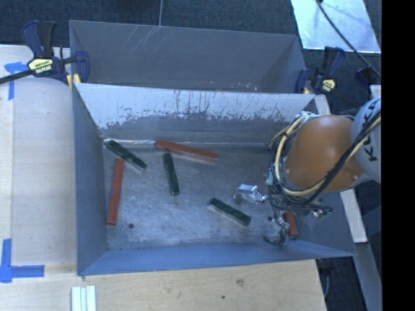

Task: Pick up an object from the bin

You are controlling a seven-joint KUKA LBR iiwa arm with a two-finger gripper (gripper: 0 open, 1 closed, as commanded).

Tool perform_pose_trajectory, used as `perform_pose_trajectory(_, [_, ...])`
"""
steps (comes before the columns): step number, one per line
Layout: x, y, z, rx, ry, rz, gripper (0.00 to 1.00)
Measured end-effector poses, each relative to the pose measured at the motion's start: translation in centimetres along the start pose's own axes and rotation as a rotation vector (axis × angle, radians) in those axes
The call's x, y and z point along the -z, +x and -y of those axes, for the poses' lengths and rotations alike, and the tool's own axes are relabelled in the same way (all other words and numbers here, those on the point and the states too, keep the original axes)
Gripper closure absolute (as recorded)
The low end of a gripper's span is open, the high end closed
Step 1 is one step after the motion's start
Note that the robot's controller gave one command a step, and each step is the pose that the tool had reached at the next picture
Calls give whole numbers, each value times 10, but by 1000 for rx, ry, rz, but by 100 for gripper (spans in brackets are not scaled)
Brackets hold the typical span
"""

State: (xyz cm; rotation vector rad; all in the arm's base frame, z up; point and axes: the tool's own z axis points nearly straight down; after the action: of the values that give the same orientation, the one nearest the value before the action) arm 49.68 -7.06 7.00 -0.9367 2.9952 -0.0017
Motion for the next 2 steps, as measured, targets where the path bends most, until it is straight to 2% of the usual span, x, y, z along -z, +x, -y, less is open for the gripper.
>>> perform_pose_trajectory(1, [6,-62,-58,-277,-1,4,0])
perform_pose_trajectory(2, [7,-61,-56,-278,1,3,100])
